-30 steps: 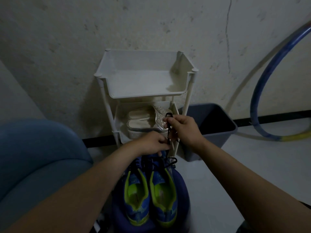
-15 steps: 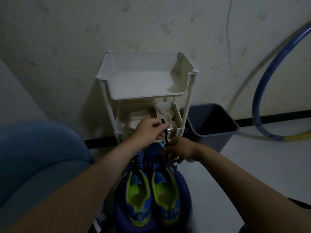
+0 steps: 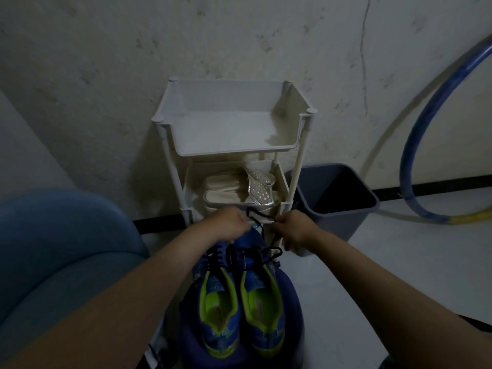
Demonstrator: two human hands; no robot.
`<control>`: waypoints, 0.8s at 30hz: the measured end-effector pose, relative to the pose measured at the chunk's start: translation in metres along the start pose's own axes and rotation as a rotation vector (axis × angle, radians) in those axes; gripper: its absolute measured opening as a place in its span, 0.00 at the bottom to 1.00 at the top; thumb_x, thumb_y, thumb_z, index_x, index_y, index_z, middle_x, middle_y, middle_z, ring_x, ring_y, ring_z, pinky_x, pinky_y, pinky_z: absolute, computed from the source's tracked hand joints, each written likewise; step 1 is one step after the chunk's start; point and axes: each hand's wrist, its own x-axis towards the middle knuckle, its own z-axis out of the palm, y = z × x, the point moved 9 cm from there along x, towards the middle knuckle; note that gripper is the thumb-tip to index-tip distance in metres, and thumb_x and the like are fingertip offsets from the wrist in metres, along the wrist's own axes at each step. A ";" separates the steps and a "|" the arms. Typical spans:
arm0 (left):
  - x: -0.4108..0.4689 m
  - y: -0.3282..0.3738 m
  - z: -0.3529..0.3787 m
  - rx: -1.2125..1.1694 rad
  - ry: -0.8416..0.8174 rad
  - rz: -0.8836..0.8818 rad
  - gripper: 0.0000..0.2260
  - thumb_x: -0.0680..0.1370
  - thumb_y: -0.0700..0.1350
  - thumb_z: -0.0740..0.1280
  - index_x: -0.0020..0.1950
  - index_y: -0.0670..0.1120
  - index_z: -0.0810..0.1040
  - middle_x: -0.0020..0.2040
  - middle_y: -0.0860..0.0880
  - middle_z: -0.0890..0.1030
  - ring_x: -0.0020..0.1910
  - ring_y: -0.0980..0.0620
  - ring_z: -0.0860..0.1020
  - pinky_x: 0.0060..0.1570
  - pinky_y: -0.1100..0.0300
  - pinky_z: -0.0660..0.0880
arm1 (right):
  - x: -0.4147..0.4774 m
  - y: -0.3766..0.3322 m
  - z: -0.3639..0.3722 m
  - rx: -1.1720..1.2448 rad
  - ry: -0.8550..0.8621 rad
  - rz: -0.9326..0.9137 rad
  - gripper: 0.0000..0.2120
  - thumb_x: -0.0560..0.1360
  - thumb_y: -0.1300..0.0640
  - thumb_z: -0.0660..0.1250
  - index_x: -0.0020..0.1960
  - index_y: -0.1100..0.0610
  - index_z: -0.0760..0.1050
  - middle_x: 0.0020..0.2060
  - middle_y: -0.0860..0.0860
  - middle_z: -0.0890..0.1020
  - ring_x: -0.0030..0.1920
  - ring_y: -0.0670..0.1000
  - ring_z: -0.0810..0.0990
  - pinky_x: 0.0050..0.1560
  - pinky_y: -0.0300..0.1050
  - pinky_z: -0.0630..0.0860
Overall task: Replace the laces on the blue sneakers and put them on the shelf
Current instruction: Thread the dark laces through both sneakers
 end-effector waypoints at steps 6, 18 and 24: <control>-0.020 0.001 0.047 0.300 -0.321 0.084 0.13 0.70 0.60 0.74 0.48 0.53 0.84 0.48 0.55 0.83 0.49 0.56 0.80 0.53 0.57 0.78 | 0.006 0.006 -0.010 -0.199 0.115 -0.046 0.07 0.76 0.57 0.68 0.49 0.54 0.84 0.42 0.51 0.86 0.41 0.48 0.84 0.47 0.45 0.82; -0.028 0.027 0.014 -0.166 -0.269 0.205 0.08 0.79 0.43 0.66 0.41 0.47 0.81 0.25 0.54 0.75 0.25 0.58 0.73 0.41 0.56 0.77 | 0.003 -0.016 0.001 -0.006 0.040 -0.177 0.14 0.77 0.66 0.63 0.58 0.55 0.81 0.53 0.50 0.84 0.44 0.47 0.84 0.42 0.39 0.82; -0.020 0.025 -0.038 -0.433 0.134 0.219 0.15 0.77 0.39 0.65 0.31 0.48 0.79 0.21 0.57 0.69 0.25 0.54 0.65 0.29 0.59 0.64 | -0.007 -0.026 0.009 0.001 -0.108 -0.176 0.15 0.73 0.72 0.63 0.51 0.61 0.84 0.49 0.47 0.84 0.46 0.41 0.81 0.50 0.38 0.81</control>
